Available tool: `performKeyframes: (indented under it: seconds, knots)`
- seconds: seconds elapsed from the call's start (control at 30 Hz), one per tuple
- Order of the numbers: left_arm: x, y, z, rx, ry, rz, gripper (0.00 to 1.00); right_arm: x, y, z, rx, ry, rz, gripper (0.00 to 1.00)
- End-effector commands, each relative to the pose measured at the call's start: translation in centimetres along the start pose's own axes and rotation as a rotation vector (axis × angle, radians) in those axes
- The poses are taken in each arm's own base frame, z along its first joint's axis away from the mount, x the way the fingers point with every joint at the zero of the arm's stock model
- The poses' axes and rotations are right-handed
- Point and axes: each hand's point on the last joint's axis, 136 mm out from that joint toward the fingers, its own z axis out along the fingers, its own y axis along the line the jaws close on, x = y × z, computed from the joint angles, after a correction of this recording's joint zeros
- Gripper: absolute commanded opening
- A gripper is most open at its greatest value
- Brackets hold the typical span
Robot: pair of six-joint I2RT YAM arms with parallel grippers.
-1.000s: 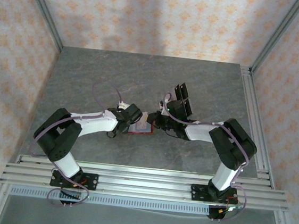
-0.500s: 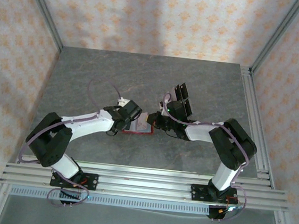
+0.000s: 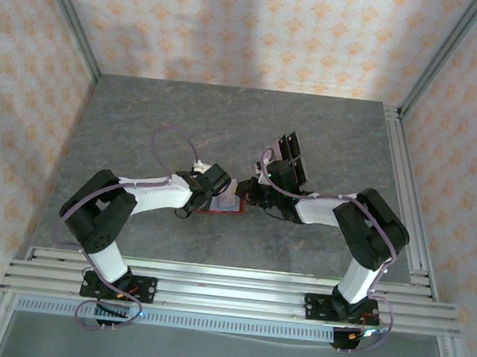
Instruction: Put the credit cards into the card holder
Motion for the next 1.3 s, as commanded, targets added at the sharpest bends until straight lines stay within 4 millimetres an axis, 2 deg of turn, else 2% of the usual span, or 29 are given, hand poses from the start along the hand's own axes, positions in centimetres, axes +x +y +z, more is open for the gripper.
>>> performKeyframes:
  seconds: [0.0,0.27,0.6,1.27]
  knots:
    - [0.7,0.8,0.3,-0.065,0.010,0.019,0.59,-0.2,0.1,0.5,-0.027,0.006,-0.030,0.00]
    - [0.7,0.6,0.3,-0.059,0.007,0.023,0.59,-0.3,0.5,1.2,-0.066,0.014,-0.023,0.00]
    - [1.1,0.5,0.4,-0.064,0.010,0.023,0.58,-0.8,1.6,0.8,-0.101,-0.002,-0.019,0.00]
    - [1.3,0.3,0.5,-0.058,0.008,0.026,0.57,-0.7,0.0,2.8,-0.095,0.009,0.035,0.00]
